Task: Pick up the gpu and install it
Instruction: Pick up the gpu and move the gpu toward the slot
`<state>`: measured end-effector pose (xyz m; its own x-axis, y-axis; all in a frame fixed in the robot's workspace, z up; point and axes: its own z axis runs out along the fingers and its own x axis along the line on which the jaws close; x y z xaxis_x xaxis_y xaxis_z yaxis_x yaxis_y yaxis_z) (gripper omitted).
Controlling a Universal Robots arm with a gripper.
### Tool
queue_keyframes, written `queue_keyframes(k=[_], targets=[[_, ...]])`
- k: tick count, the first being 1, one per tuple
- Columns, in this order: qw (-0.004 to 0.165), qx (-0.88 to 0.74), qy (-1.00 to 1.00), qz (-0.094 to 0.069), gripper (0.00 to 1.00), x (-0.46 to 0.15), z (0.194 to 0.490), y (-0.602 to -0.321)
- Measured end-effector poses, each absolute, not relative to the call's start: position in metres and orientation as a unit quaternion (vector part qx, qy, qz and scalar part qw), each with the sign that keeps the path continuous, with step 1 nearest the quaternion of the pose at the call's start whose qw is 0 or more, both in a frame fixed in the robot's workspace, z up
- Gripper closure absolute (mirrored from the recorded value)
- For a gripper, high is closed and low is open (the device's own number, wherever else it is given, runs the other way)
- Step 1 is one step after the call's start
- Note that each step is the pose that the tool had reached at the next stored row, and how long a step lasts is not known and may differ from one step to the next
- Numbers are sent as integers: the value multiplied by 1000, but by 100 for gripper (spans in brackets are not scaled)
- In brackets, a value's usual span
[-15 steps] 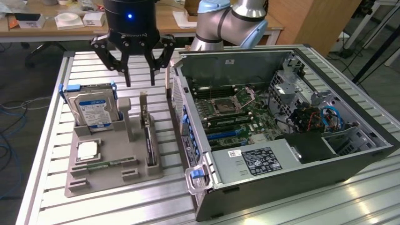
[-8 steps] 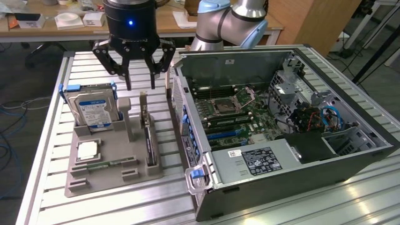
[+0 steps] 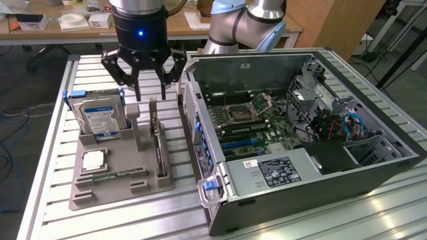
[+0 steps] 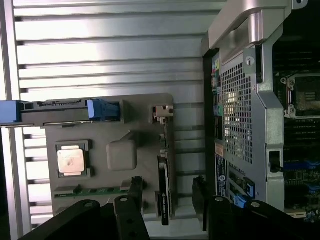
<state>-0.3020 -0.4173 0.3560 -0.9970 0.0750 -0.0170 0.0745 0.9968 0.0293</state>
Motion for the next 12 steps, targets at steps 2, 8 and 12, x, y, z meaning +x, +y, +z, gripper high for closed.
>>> queue_keyframes(k=[2,8,12], targets=[[9,37,999,14,47,-302,353,-417],[9,37,999,14,47,-302,345,-418],[9,37,999,14,47,-302,342,-420]])
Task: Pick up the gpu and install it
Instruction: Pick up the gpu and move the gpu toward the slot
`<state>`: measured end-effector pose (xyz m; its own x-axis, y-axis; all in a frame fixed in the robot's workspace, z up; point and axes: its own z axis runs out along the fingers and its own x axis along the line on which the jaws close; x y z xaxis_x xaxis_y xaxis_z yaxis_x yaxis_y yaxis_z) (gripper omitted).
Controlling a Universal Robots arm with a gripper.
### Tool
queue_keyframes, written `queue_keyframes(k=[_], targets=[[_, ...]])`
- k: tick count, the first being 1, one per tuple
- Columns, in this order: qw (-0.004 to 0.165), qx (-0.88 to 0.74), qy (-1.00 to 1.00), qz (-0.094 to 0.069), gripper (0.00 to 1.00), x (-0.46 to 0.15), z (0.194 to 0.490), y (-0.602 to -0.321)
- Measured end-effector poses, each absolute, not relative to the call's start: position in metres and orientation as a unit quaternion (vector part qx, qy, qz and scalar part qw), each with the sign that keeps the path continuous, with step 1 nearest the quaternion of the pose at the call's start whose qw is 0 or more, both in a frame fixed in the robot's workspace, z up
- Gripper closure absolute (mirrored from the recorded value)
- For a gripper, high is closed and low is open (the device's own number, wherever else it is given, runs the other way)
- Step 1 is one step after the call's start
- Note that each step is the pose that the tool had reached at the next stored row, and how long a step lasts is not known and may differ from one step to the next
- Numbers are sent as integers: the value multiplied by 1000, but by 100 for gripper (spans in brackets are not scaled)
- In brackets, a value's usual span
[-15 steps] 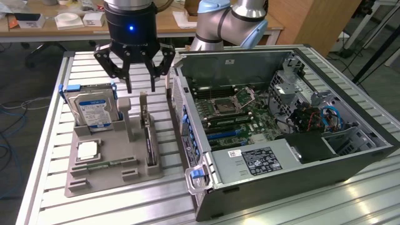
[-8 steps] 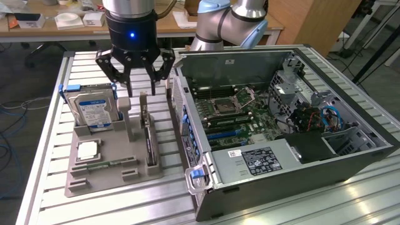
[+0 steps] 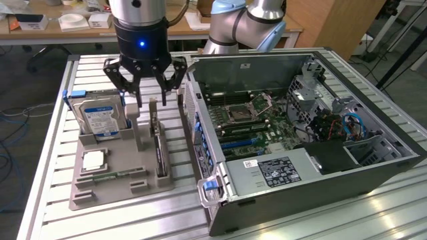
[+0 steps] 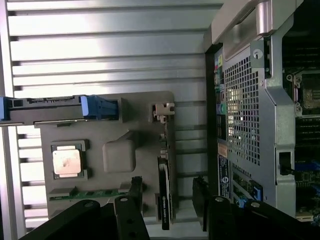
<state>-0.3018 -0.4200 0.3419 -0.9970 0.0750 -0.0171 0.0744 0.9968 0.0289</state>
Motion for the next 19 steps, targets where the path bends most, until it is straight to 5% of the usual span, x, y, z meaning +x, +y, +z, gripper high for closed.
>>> queue_keyframes(k=[19], targets=[[9,37,999,9,47,-302,331,-431]])
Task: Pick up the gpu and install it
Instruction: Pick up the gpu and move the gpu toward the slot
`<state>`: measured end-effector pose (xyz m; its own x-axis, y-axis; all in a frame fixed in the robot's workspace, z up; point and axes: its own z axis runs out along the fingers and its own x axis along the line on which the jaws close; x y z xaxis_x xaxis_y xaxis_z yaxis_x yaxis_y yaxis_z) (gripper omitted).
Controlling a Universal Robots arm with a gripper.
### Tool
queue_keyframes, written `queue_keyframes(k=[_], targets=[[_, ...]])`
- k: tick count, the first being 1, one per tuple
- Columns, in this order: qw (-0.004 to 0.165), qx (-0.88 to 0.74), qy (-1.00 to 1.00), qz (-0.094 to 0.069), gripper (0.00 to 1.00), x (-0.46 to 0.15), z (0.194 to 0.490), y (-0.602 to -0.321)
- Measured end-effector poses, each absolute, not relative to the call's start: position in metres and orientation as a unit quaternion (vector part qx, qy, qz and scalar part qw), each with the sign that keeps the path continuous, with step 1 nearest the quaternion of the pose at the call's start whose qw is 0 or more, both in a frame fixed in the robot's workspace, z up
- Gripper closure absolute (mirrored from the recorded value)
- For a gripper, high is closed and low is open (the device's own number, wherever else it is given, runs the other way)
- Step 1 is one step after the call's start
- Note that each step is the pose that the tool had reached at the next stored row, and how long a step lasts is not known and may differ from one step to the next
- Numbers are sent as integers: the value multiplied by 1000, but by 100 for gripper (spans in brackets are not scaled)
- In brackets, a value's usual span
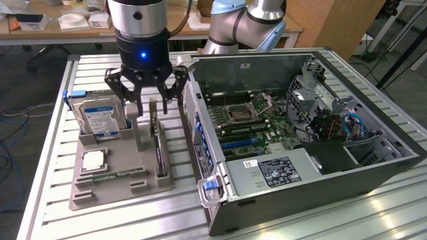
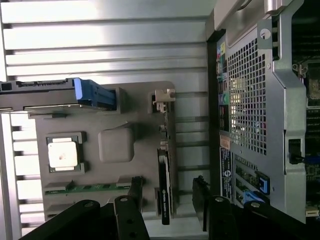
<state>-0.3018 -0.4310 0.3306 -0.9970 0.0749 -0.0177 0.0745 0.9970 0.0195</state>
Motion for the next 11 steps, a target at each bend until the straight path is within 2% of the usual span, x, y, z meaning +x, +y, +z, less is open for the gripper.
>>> queue_keyframes(k=[11], targets=[[9,37,999,7,47,-302,326,-434]])
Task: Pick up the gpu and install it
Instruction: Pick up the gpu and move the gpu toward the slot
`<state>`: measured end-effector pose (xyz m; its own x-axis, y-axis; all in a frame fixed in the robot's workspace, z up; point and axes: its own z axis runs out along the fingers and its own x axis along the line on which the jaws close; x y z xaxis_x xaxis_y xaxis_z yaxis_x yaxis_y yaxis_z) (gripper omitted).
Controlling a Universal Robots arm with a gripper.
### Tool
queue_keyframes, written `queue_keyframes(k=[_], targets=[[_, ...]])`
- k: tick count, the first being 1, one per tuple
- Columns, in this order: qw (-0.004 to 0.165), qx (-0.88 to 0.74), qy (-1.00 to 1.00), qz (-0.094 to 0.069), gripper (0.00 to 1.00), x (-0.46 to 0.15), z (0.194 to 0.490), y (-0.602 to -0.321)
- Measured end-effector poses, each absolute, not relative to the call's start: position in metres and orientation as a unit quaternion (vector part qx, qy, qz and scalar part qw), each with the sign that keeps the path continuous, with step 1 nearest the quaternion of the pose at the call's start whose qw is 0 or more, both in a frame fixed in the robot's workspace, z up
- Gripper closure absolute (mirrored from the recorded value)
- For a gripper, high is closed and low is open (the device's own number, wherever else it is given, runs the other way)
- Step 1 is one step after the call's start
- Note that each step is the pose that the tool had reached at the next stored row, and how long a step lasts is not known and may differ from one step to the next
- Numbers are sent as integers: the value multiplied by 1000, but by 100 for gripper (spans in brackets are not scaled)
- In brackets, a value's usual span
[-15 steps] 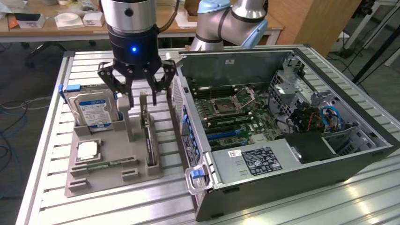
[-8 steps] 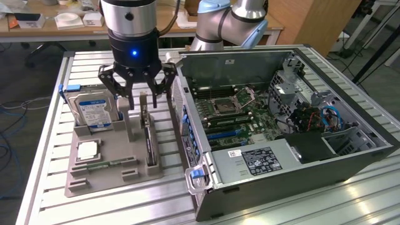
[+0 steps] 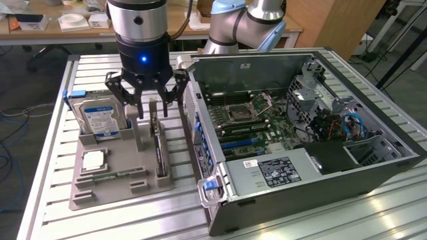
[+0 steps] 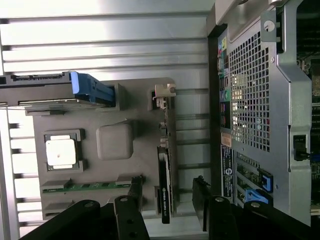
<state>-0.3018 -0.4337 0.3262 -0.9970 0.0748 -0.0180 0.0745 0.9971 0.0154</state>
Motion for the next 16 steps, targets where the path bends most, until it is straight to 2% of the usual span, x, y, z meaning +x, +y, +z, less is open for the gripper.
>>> queue_keyframes(k=[16], targets=[[9,37,999,7,47,-302,305,-435]])
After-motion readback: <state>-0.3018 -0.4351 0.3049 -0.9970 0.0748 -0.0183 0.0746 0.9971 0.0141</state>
